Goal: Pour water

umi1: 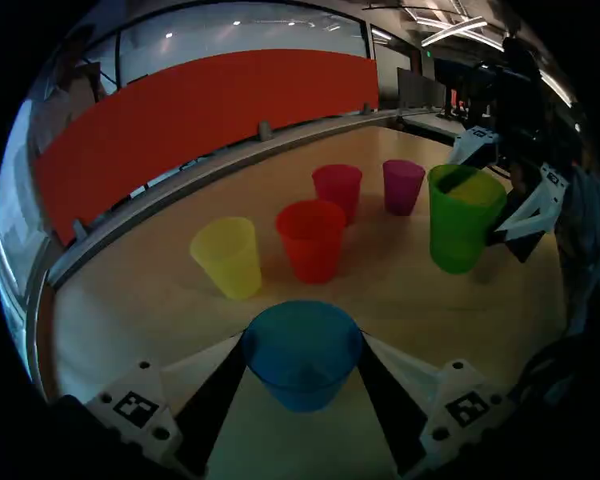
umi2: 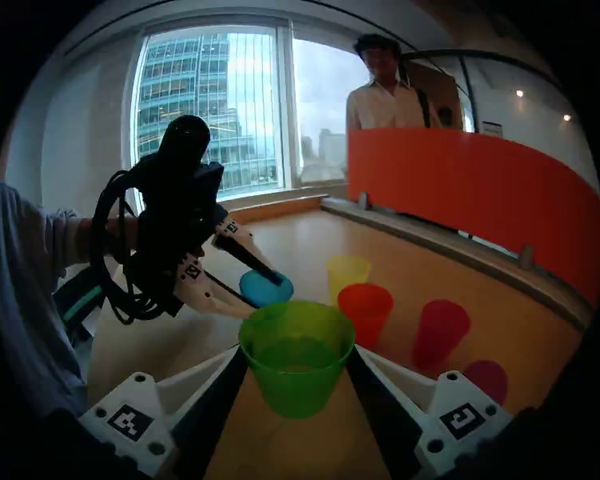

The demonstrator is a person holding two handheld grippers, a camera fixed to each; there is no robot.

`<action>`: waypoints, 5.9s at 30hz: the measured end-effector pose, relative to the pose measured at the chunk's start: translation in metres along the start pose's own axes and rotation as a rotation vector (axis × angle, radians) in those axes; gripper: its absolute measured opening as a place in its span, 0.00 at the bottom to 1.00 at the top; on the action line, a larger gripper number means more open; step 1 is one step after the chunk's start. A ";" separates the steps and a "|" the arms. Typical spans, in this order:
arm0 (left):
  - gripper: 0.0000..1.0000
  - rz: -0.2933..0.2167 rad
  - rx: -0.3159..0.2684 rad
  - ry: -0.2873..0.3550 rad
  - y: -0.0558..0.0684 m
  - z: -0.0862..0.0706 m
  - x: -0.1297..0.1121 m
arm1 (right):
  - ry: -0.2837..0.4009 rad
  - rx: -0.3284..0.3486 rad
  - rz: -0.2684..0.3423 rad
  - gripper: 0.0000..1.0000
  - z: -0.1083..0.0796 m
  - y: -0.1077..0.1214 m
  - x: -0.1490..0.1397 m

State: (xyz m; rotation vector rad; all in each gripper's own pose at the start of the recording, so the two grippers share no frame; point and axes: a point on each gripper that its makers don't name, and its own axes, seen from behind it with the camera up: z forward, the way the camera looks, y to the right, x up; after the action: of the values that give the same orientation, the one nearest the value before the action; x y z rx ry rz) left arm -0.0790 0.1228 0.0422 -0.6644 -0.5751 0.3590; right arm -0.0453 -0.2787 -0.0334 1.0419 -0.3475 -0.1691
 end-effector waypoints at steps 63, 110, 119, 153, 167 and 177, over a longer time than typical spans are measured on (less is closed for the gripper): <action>1.00 -0.073 0.095 0.034 -0.017 -0.089 -0.037 | -0.244 -0.012 -0.049 0.89 0.018 0.003 -0.074; 1.00 -0.342 0.469 0.496 -0.068 -0.196 0.029 | 0.234 -0.756 0.099 1.00 -0.197 0.099 0.003; 1.00 -0.326 0.567 0.574 -0.063 -0.184 0.029 | 0.451 -0.963 0.157 1.00 -0.241 0.128 0.019; 1.00 -0.308 0.697 0.611 -0.073 -0.141 0.005 | 0.479 -1.035 0.163 0.99 -0.215 0.129 0.030; 1.00 -0.323 0.654 0.624 -0.060 -0.130 -0.004 | 0.480 -1.047 0.172 0.99 -0.223 0.131 0.028; 1.00 -0.336 0.649 0.606 -0.064 -0.126 -0.012 | 0.489 -1.048 0.176 0.99 -0.229 0.131 0.028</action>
State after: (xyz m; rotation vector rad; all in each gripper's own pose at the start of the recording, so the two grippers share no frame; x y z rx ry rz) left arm -0.0043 0.0103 -0.0011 -0.0241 0.0308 0.0059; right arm 0.0592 -0.0359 -0.0190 -0.0065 0.1141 0.0720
